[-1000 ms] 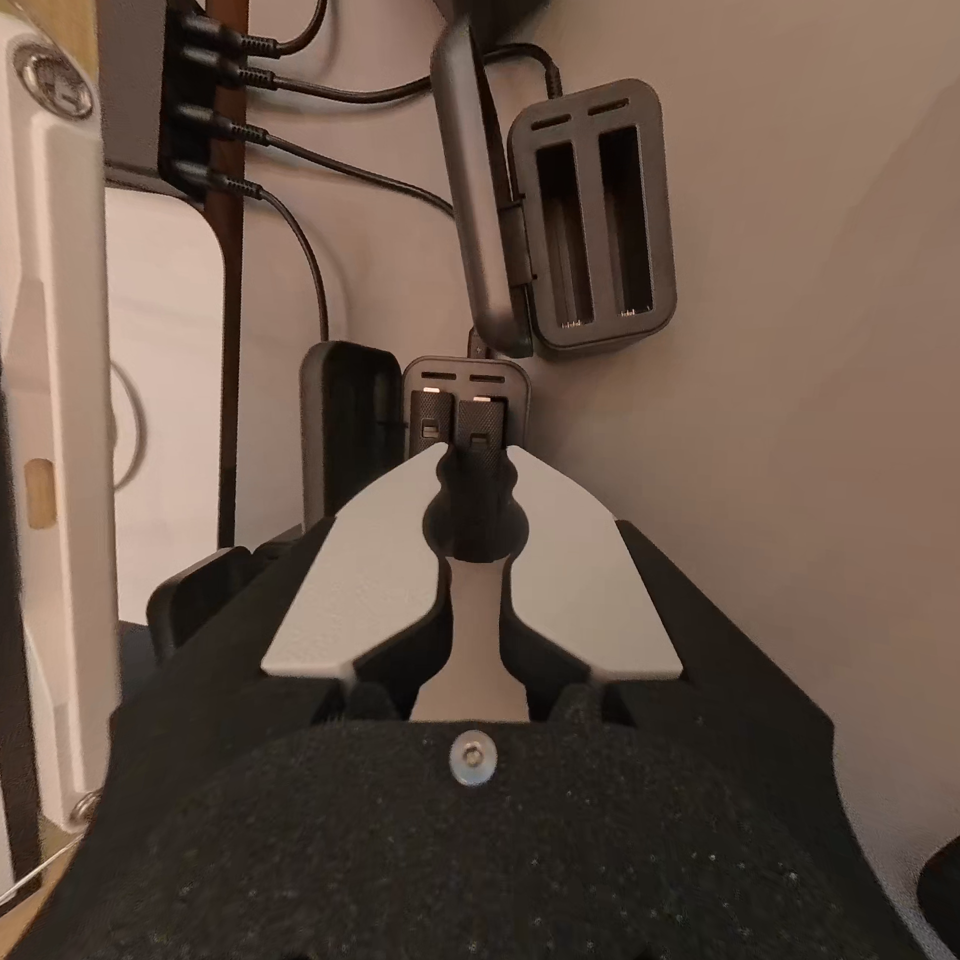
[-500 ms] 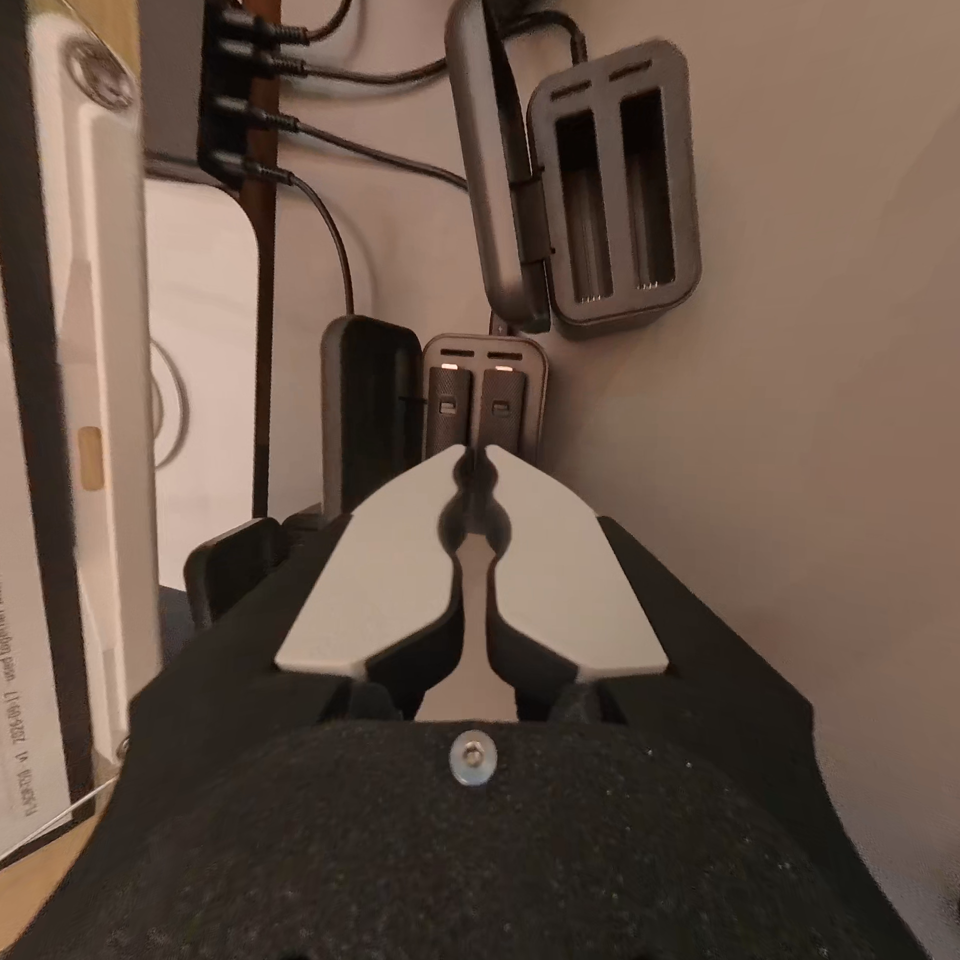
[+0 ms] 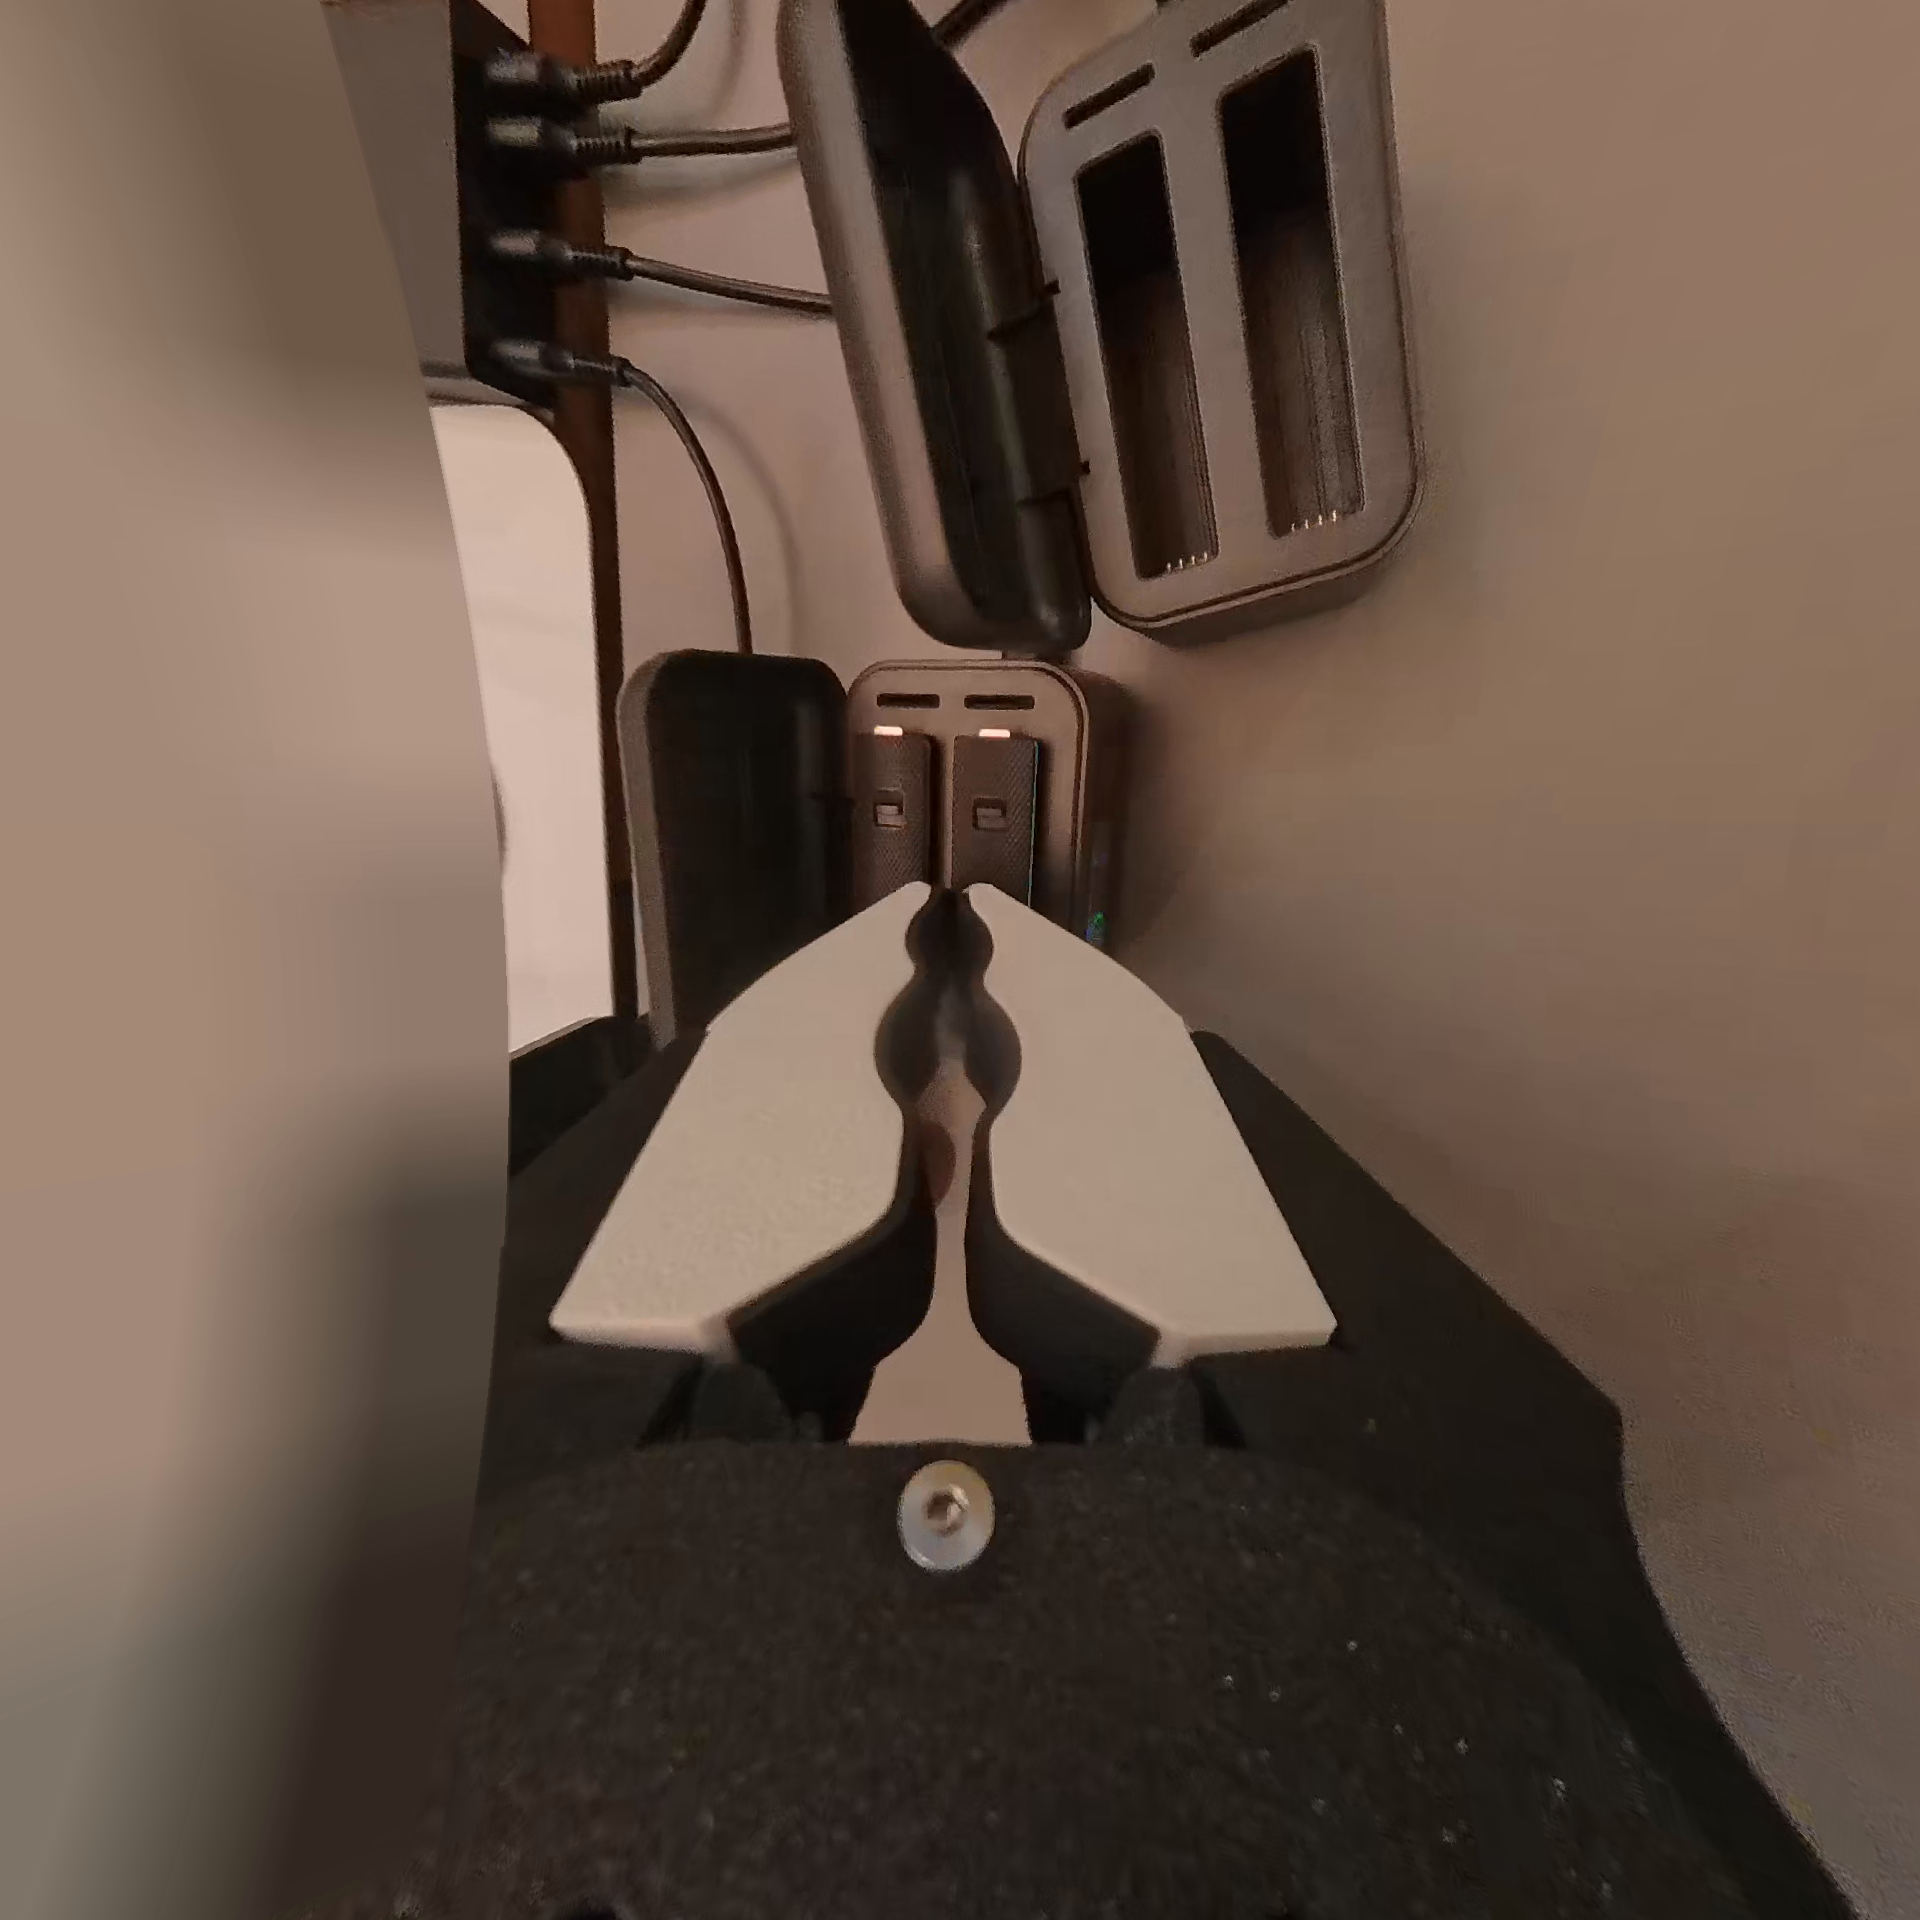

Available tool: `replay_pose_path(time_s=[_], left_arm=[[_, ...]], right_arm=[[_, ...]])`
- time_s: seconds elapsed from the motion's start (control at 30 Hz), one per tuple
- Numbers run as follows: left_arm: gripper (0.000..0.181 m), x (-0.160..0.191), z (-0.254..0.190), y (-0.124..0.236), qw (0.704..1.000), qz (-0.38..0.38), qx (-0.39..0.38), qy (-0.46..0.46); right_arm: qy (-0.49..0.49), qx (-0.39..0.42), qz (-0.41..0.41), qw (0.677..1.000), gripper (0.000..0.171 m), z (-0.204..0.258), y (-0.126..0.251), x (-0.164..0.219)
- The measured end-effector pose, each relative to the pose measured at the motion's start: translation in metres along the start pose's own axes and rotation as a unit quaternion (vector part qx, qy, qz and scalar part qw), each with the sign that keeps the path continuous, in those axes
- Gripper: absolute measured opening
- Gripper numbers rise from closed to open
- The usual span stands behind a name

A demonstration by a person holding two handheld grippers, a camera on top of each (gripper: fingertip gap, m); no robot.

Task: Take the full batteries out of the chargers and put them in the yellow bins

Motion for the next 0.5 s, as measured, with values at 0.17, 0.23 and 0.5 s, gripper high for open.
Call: replay_pose_path(time_s=[0.17, 0.23, 0.5], left_arm=[[0.001, -0.0009, -0.0064, 0.0003, 0.999, 0.006, -0.044, -0.026], [0.001, -0.0016, -0.0068, 0.0005, 0.999, 0.009, -0.047, -0.024], [0.000, 0.0040, -0.0072, 0.0038, 0.997, -0.030, -0.074, -0.006]], right_arm=[[0.001, -0.001, 0.003, 1.000, 0.000, 0.0008, -0.0012, 0.0002], [0.002, -0.001, 0.004, 1.000, 0.000, 0.0009, -0.0013, 0.0003], [-0.002, 0.005, -0.003, 1.000, 0.000, -0.0013, 0.0007, 0.0006]])
Point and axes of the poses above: each gripper's, where its closed fingertips meet, y back along the fingers, x out of its underside, z = x × y across the jaws, the point moved 9 cm from there along y, back along the fingers, and after that the axes turned 13 degrees about z, right-handed, at the moved point
